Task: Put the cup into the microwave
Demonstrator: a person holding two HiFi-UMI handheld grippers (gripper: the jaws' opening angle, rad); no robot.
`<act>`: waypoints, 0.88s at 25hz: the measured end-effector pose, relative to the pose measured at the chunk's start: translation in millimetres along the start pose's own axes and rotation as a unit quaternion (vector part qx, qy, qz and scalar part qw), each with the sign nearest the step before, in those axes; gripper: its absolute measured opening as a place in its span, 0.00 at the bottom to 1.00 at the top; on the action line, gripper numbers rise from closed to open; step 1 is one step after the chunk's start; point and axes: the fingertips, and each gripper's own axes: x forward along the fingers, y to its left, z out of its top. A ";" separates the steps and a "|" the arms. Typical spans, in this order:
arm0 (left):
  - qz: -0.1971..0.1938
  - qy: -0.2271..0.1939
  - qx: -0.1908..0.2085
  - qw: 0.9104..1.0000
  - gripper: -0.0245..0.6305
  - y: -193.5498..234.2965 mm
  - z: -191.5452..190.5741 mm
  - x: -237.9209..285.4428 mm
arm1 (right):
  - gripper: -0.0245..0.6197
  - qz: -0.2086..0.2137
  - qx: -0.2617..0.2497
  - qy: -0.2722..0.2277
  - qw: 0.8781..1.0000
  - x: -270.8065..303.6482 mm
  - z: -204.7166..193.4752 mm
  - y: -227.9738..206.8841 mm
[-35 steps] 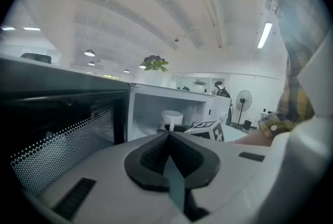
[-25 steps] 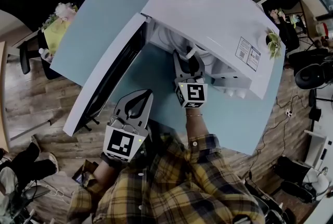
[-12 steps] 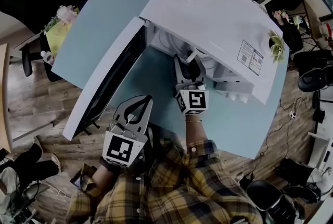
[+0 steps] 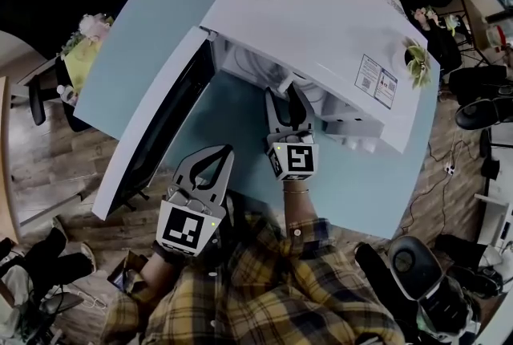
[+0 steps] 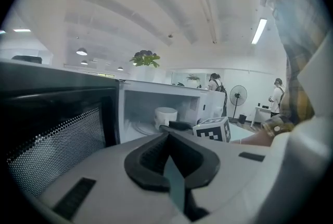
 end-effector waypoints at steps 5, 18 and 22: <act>-0.001 -0.008 0.001 1.000 0.03 -0.3 5.4 1.6 | 0.31 -0.002 0.002 0.005 1.000 -11.3 5.2 -3.4; 0.004 -0.048 0.006 0.999 0.03 6.0 41.3 -5.1 | 0.31 0.009 0.023 0.039 0.999 -51.0 36.9 -8.4; 0.004 -0.060 0.011 0.998 0.03 8.6 52.4 -7.8 | 0.31 0.028 0.037 0.051 0.998 -67.2 49.5 -2.0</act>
